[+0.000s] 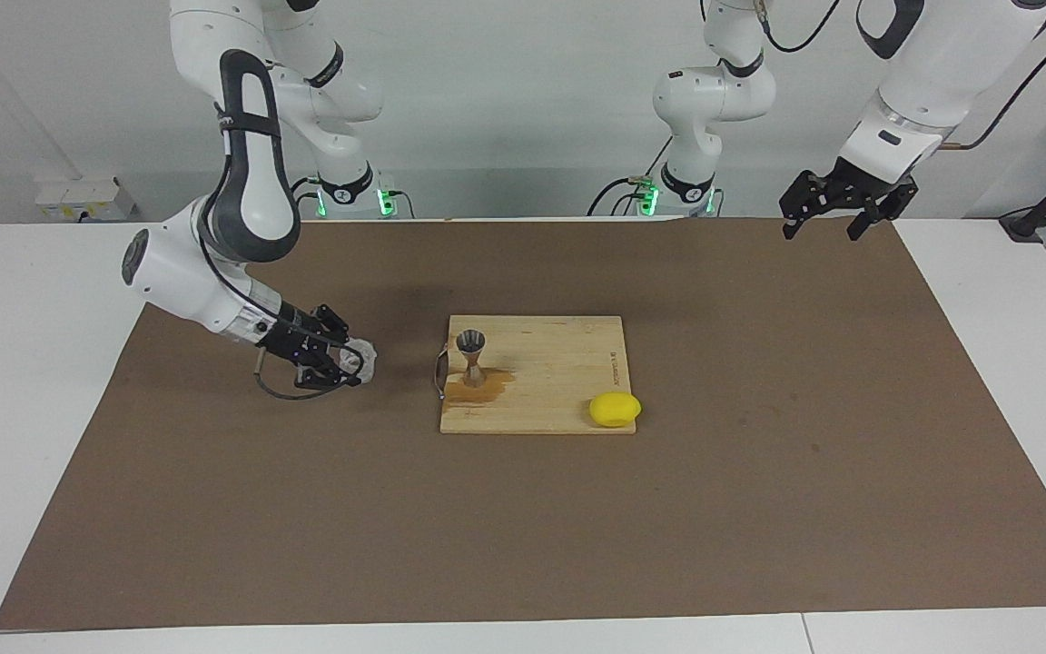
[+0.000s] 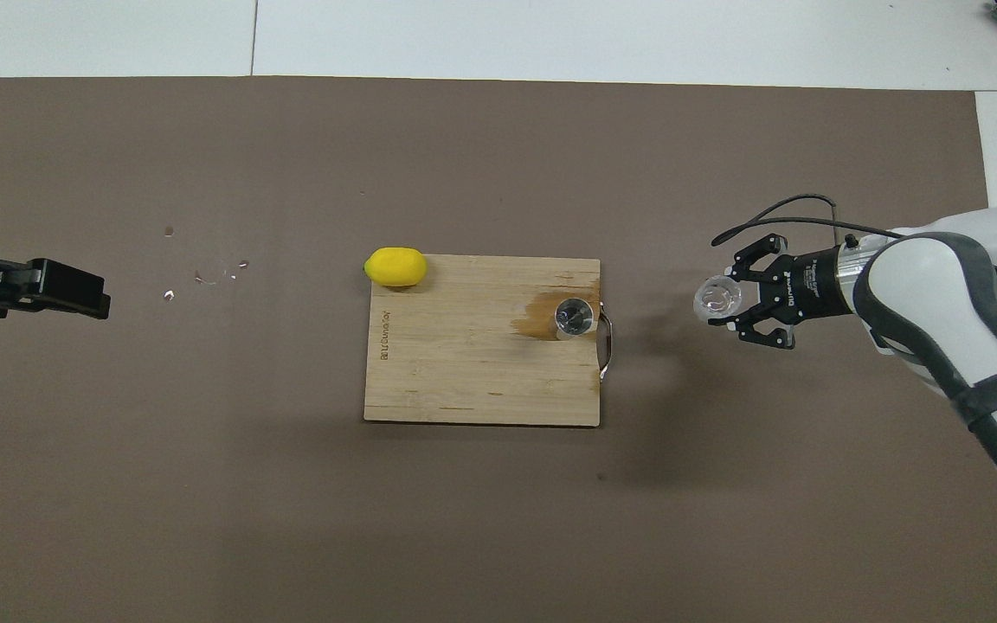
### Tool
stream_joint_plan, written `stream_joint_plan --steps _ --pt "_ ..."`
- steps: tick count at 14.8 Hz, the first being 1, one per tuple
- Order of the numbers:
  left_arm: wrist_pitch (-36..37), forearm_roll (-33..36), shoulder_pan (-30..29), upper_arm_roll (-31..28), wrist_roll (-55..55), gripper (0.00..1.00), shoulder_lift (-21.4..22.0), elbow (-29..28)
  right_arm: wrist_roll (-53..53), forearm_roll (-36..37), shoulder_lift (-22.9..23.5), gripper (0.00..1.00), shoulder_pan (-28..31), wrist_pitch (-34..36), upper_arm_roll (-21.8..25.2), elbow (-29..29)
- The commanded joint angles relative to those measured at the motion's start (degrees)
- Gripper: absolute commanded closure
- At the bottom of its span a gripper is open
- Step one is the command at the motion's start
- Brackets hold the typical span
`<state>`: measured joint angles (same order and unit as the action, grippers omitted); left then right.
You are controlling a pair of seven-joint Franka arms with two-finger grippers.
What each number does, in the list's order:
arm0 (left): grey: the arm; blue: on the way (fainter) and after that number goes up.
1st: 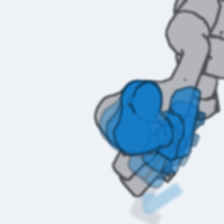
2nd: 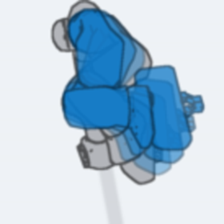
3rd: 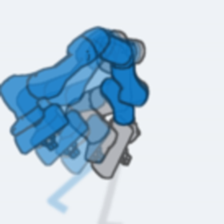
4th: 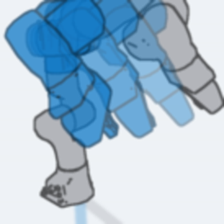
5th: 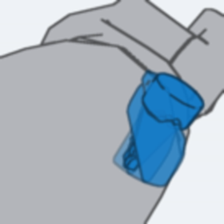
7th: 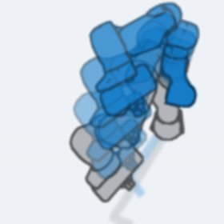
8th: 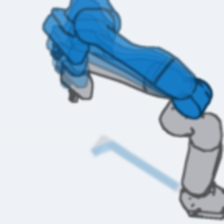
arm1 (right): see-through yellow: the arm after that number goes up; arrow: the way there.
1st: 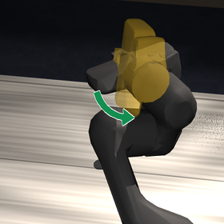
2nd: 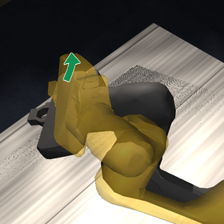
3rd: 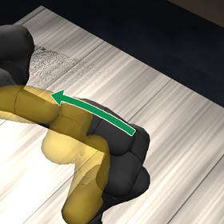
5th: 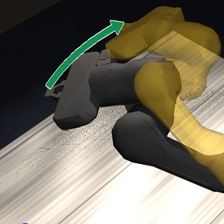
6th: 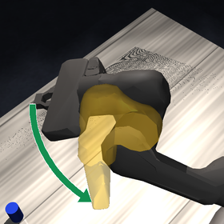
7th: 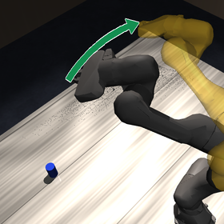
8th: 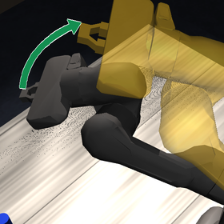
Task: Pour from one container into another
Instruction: 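Carry the glass back with the right gripper and lower it onto the mat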
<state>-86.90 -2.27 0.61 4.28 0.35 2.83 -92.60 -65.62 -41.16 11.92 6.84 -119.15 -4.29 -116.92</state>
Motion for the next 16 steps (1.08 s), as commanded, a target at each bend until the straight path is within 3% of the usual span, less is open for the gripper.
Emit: stream_joint_plan --steps 1,11,14,15,16 --pt "0.8 -0.6 0.0 -0.2 -0.4 0.00 0.9 -0.4 4.8 -1.8 -0.4 1.00 2.8 1.5 -0.6 -1.5" --pt "0.8 -0.6 0.0 -0.2 -0.4 0.00 0.9 -0.4 18.5 -4.3 6.3 1.00 10.5 2.6 -0.6 -1.6" --pt "0.8 -0.6 0.0 -0.2 -0.4 0.00 0.9 -0.4 18.5 -4.4 6.3 1.00 10.5 3.0 -0.5 -1.7" --pt "0.8 -0.6 0.0 -0.2 -0.4 0.00 0.9 -0.4 18.2 -4.4 6.2 0.95 10.7 2.9 -0.5 -2.1" --pt "0.8 -0.6 0.0 -0.3 -0.4 0.00 0.9 -0.4 18.1 -4.4 6.1 0.67 10.8 2.8 -0.5 -2.3"
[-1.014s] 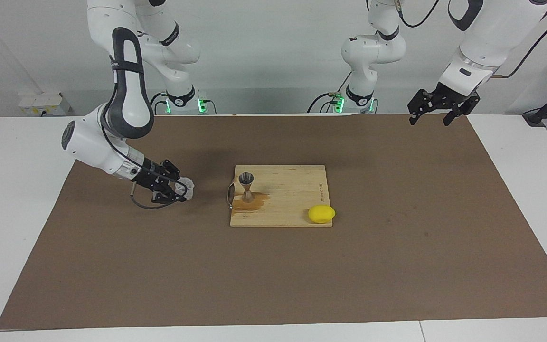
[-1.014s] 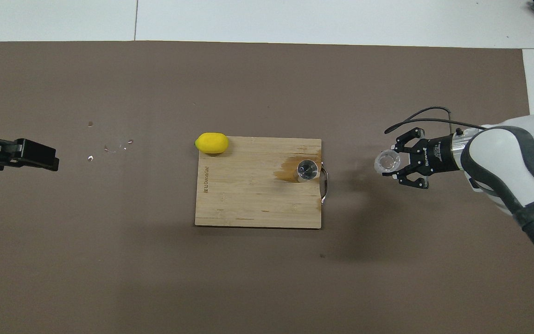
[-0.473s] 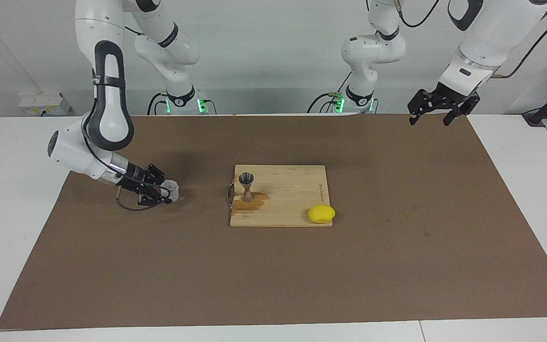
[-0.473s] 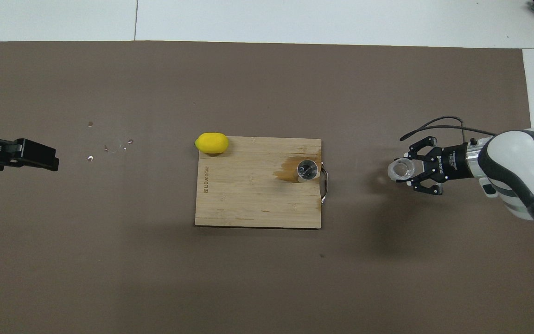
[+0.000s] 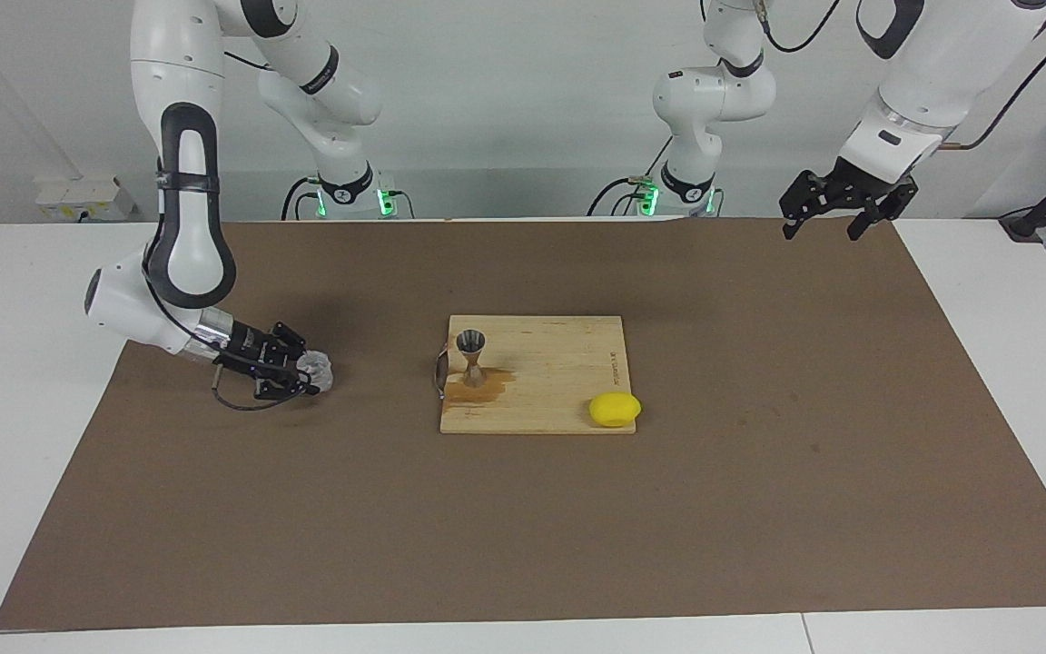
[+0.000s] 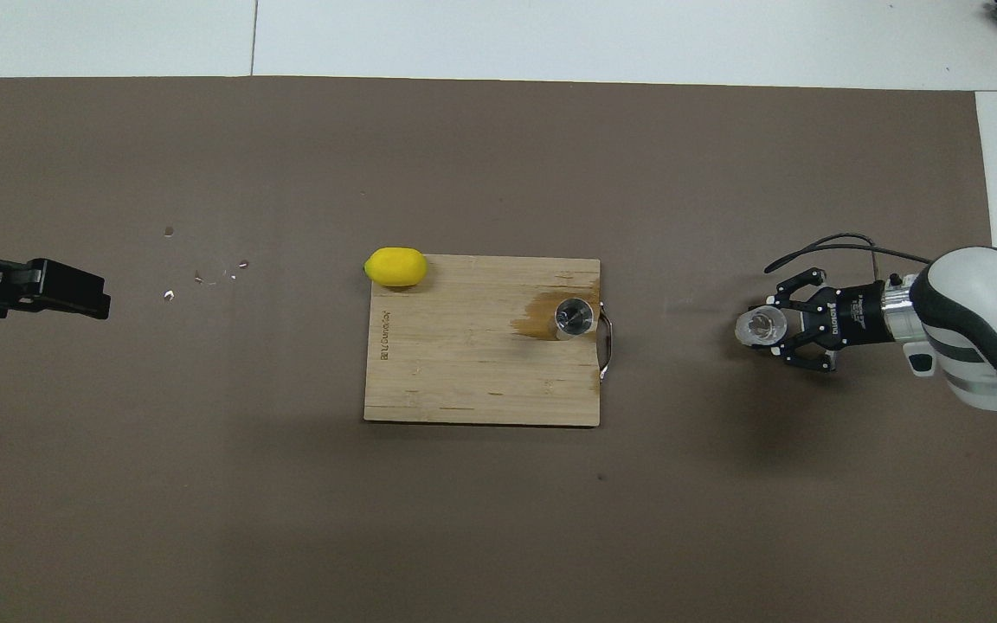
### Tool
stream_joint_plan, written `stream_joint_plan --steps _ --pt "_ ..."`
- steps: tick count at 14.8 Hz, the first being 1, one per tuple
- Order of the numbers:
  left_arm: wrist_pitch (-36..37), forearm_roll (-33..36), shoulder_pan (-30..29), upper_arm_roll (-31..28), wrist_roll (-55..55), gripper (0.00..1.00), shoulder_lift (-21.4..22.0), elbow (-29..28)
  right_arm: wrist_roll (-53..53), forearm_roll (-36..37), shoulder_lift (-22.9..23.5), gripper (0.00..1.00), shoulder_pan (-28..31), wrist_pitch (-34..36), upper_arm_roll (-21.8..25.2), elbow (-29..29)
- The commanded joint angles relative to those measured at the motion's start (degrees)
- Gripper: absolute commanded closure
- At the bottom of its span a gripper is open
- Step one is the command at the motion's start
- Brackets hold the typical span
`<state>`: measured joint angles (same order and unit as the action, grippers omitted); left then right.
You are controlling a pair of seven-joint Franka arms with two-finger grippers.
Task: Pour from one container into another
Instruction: 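Open the right gripper to release the clear glass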
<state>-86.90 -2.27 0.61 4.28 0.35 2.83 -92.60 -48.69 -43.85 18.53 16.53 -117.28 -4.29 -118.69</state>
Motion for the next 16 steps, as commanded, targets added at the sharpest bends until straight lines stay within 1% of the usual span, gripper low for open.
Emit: stream_joint_plan --steps 1,2,3,6,7,9,10,12,13,14,15,16 --pt "0.8 -0.6 0.0 -0.2 -0.4 0.00 0.9 -0.4 1.1 -1.7 -0.7 0.37 1.3 0.5 -0.5 -0.8" --pt "0.8 -0.7 0.0 -0.2 -0.4 0.00 0.9 -0.4 1.1 -1.5 -0.9 0.06 1.3 0.1 -0.3 -1.4" --pt "0.8 -0.6 0.0 -0.2 -0.4 0.00 0.9 -0.4 1.3 -1.4 -1.0 0.00 1.4 -0.3 -0.3 -2.1" --pt "0.8 -0.6 0.0 -0.2 -0.4 0.00 0.9 -0.4 1.5 -0.4 -1.9 0.00 3.2 -0.3 -0.1 -2.2" --pt "0.8 -0.6 0.0 -0.2 -0.4 0.00 0.9 -0.4 1.5 1.6 -2.4 0.00 3.7 -0.3 0.1 -2.2" --pt "0.8 -0.6 0.0 -0.3 -0.4 0.00 0.9 -0.4 1.7 9.1 -3.9 0.00 4.2 -0.1 0.2 -2.1" --pt "0.7 -0.6 0.0 -0.3 -0.5 0.00 0.9 -0.4 1.8 11.5 -4.5 0.00 4.8 0.1 0.2 -1.9" --pt "-0.2 -0.6 -0.1 -0.3 -0.5 0.00 0.8 -0.4 2.0 13.8 -6.6 0.00 5.3 0.6 0.1 -1.9" --pt "-2.3 -0.6 0.1 -0.2 -0.5 0.00 0.8 -0.5 3.0 15.0 -8.1 0.00 5.2 1.6 -0.2 -1.9" --pt "-3.2 -0.6 0.1 -0.2 -0.5 0.00 0.7 -0.5 5.0 15.8 -9.5 0.00 4.6 4.5 -0.2 -1.5" --pt "-3.4 -0.6 0.1 -0.2 -0.5 0.00 0.7 -0.5 8.6 16.3 -10.8 0.00 4.0 7.2 -0.5 -0.9" --pt "-3.4 -0.6 0.0 -0.2 -0.6 0.00 0.7 -0.5 12.6 16.5 -11.2 0.00 2.6 8.4 -0.5 0.0"
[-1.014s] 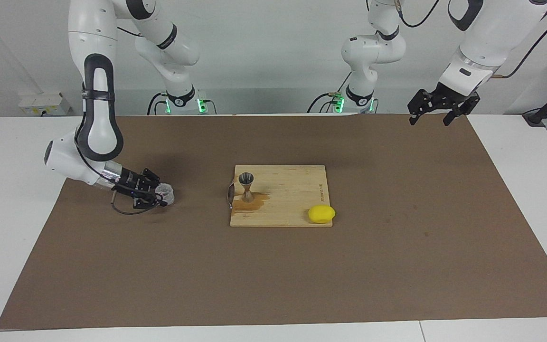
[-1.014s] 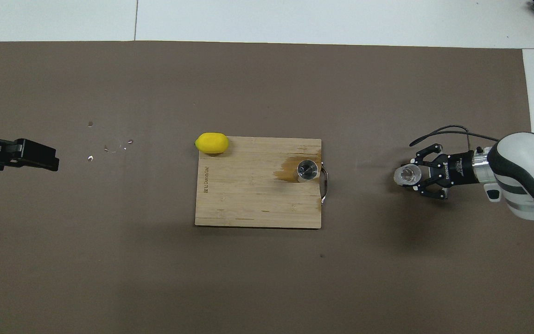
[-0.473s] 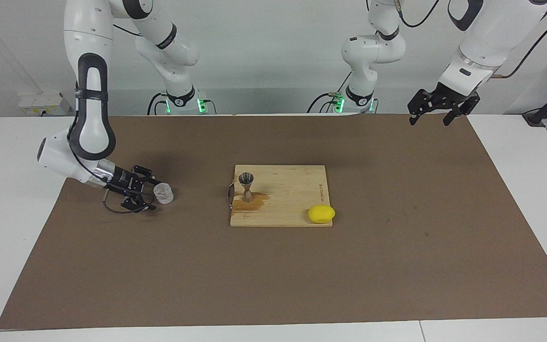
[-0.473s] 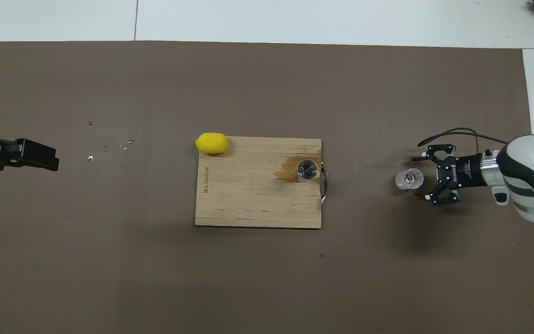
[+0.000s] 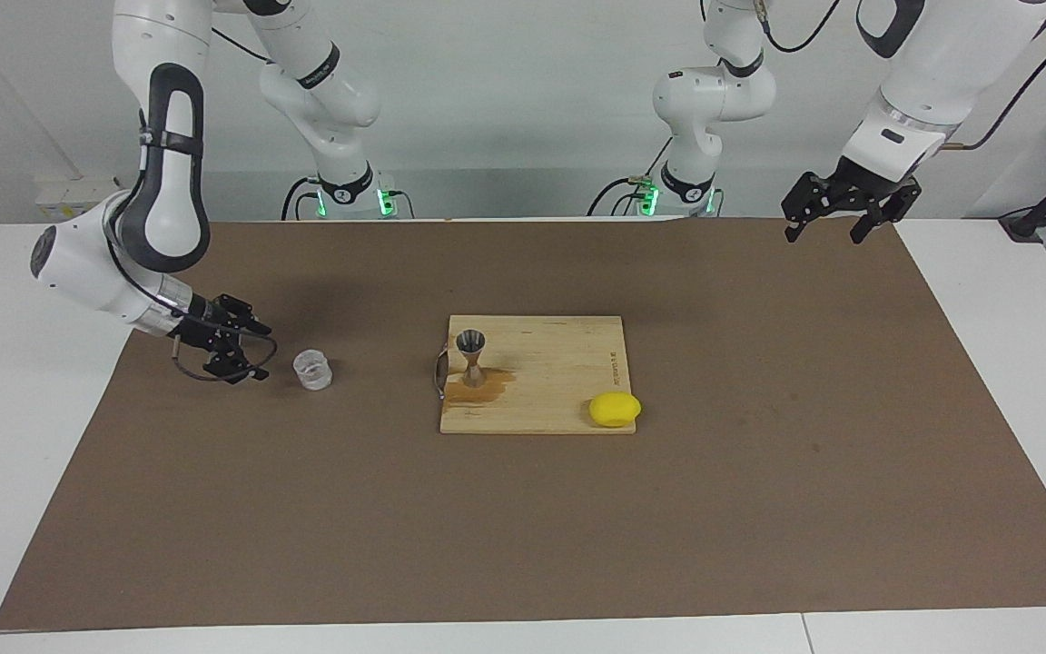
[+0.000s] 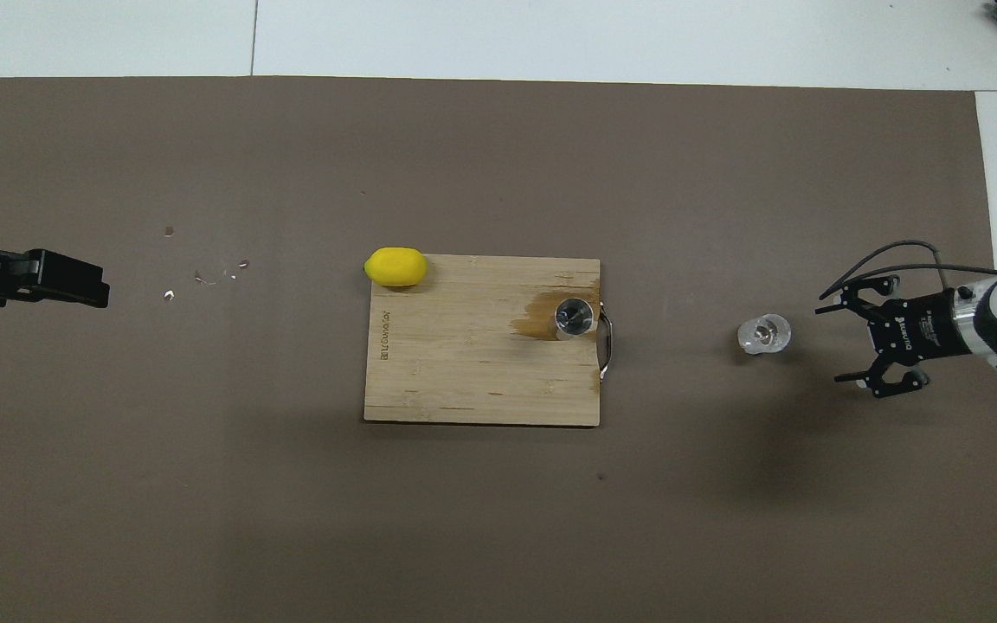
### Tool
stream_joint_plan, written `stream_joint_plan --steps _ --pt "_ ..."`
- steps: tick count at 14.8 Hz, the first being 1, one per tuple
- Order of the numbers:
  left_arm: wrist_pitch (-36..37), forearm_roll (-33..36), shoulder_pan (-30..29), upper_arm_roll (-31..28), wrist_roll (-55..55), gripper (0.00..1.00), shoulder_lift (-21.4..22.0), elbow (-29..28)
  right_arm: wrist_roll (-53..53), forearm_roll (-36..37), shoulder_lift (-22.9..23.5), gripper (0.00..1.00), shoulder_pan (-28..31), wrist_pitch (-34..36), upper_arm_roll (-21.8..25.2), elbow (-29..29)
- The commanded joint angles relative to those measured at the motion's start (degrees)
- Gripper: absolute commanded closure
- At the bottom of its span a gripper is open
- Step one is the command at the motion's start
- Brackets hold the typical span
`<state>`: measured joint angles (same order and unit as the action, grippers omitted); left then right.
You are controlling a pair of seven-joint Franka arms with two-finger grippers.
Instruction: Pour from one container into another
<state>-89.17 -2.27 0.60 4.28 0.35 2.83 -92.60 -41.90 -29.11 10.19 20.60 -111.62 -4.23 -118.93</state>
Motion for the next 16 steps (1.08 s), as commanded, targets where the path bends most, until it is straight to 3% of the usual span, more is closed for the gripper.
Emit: stream_joint_plan --steps 1,4,6,11,16 --pt "-1.0 -0.7 -0.1 -0.2 -0.6 0.00 0.7 -0.6 9.8 2.2 -3.0 0.00 -2.9 2.7 -0.5 1.3" --pt "-0.3 -0.6 0.0 -0.2 -0.5 0.00 0.8 -0.6 19.0 12.7 -4.5 0.00 -8.8 2.7 -0.7 3.7" --pt "-0.3 -0.6 0.1 -0.2 -0.5 0.00 0.8 -0.6 19.3 19.8 -6.0 0.00 -14.2 2.6 -0.7 3.7" --pt "-1.1 -0.5 -0.1 -0.3 -0.7 0.00 0.6 -0.6 19.6 25.6 -9.6 0.00 -22.3 2.9 -0.8 5.5" --pt "-0.8 2.9 0.4 -0.1 -1.3 0.00 -0.5 0.1 20.0 29.1 -10.6 0.00 -22.5 8.7 -0.7 15.9"
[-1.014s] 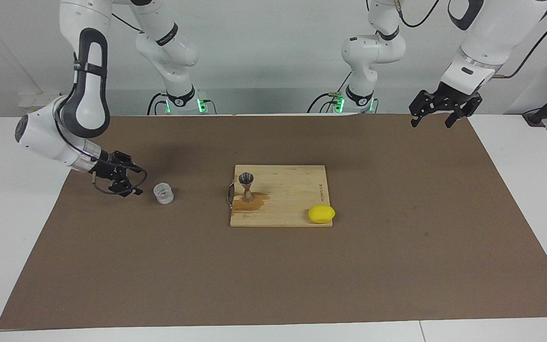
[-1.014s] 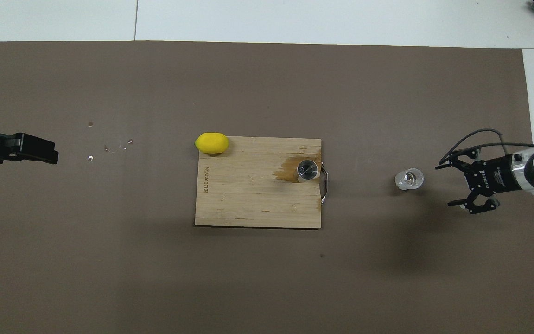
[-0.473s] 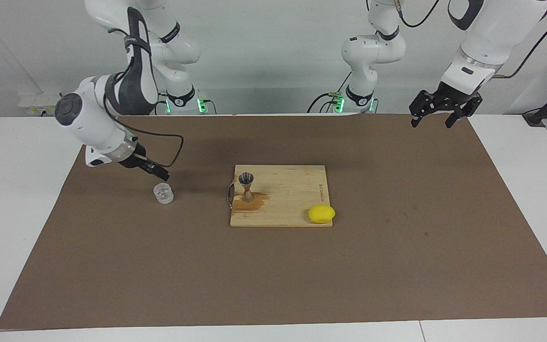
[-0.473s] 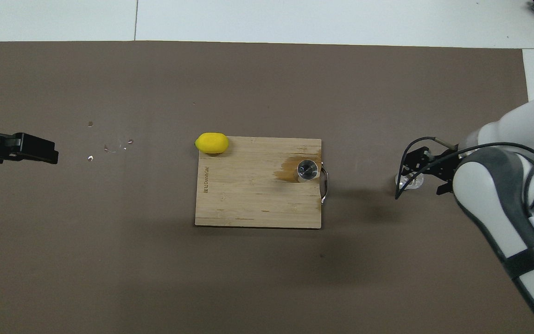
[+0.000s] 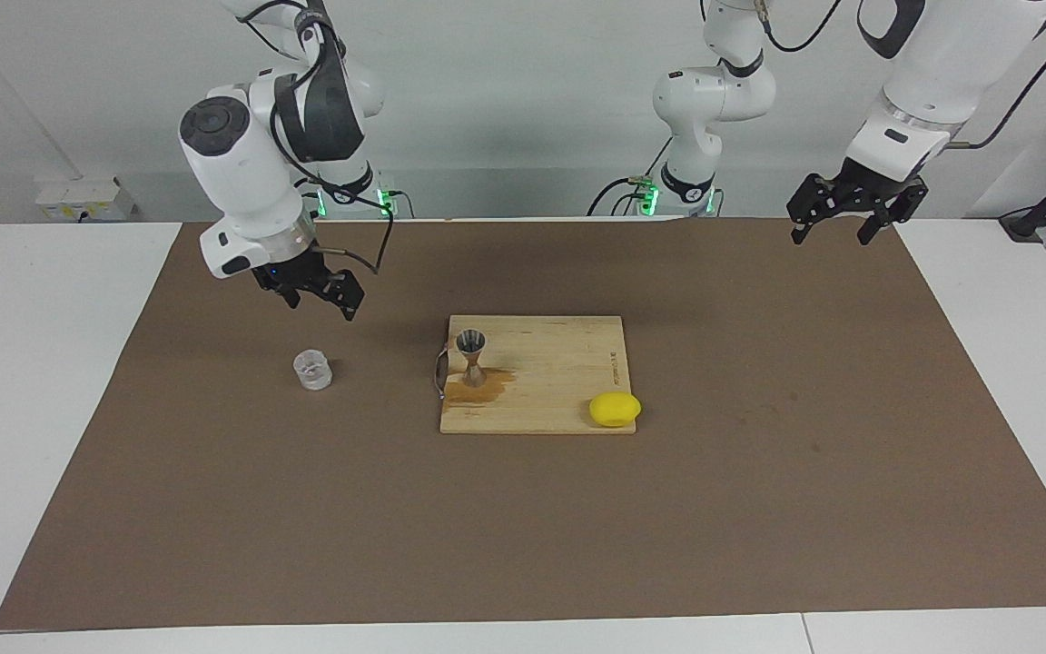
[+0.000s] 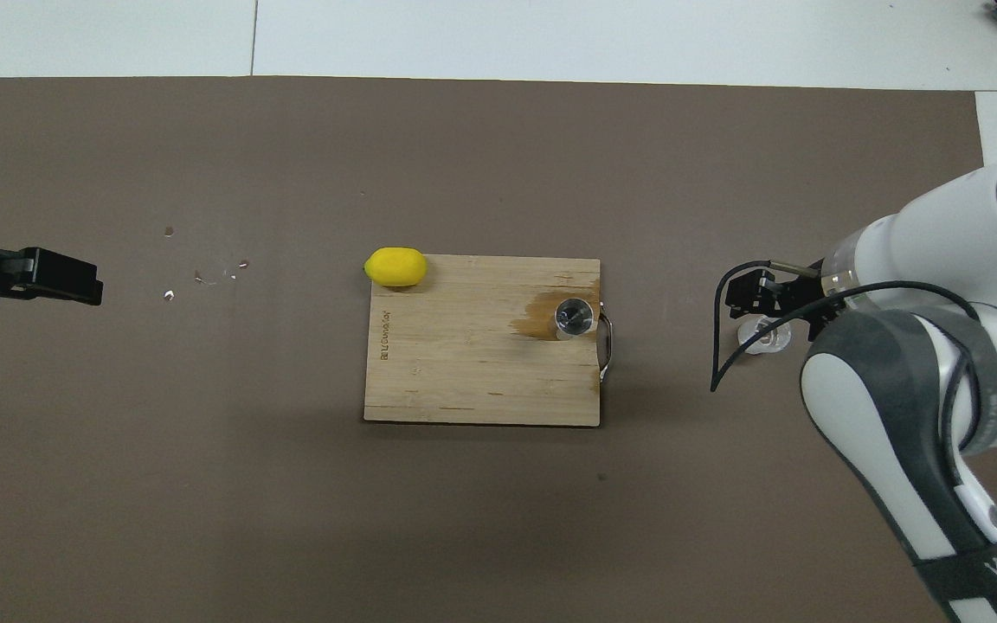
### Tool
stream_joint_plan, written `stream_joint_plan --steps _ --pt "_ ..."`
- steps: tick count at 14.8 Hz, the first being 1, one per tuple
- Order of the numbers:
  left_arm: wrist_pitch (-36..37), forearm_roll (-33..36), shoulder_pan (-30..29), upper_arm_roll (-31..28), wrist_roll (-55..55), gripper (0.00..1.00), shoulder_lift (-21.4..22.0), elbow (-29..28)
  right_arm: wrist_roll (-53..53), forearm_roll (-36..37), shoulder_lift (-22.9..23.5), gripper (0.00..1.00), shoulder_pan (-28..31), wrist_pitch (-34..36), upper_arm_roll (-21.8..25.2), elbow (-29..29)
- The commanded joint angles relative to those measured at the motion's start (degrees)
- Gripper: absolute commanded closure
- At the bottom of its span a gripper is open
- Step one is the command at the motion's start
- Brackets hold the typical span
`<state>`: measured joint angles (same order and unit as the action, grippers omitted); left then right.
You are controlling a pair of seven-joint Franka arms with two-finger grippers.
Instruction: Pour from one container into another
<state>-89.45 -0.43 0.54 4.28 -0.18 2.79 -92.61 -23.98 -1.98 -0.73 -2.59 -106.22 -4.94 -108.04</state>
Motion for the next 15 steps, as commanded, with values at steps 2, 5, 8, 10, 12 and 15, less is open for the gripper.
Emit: stream_joint_plan --steps 2,5,8,10,12,15 --pt "-0.4 0.7 0.1 0.0 -0.8 0.00 -0.9 0.2 2.4 4.7 0.5 0.00 0.7 6.6 -0.1 9.5" --pt "1.3 -3.5 -0.5 -0.6 -0.7 0.00 -0.6 0.3 3.6 4.9 1.3 0.00 1.3 13.2 0.0 15.8" --pt "2.6 -3.4 -1.2 -0.5 -0.7 0.00 -0.5 0.8 4.3 4.0 -0.1 0.00 1.4 17.6 0.7 16.3" --pt "2.8 -3.4 -1.2 -0.5 -0.7 0.00 -0.2 0.8 7.1 3.7 -0.9 0.00 1.4 19.9 0.8 16.3" --pt "3.1 -1.9 -1.2 -0.5 -0.8 0.00 -0.2 0.8 8.3 3.5 -2.2 0.00 1.4 21.1 0.8 15.1" --pt "1.3 -1.2 -1.2 -0.4 -0.8 0.00 -0.1 0.3 9.9 3.1 -2.3 0.00 1.8 21.1 0.8 14.8"
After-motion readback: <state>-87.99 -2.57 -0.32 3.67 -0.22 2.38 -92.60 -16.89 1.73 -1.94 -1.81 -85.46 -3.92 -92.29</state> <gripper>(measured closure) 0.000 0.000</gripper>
